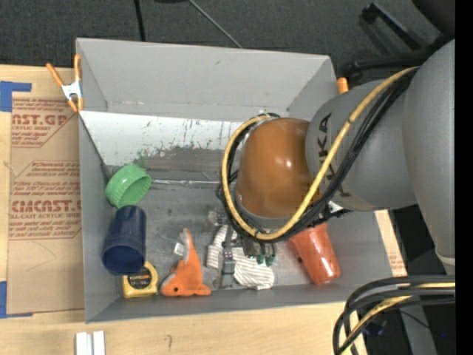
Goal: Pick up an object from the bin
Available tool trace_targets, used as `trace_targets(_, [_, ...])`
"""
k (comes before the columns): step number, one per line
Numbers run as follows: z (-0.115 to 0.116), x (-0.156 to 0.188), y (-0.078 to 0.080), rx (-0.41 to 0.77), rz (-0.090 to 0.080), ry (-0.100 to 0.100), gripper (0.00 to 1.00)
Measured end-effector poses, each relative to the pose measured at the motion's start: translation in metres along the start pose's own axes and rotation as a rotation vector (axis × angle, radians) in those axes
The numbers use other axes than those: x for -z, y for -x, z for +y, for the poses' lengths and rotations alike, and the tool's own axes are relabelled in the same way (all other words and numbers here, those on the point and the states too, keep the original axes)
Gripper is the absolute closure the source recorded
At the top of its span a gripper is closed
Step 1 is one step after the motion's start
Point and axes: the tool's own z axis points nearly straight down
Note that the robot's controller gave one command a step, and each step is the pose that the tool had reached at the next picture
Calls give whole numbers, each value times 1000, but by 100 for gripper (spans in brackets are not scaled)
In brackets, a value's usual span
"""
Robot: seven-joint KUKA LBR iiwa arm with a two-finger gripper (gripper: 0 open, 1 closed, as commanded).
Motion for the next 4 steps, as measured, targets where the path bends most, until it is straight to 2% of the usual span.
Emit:
trace_targets(1, [0,4,2,-2,-7,1,0])
trace_targets(2, [17,-29,6,85,-17,0,0])
trace_targets(3, [33,-64,4,74,-12,1,0])
trace_targets(4, [36,-70,4,138,-17,2,0])
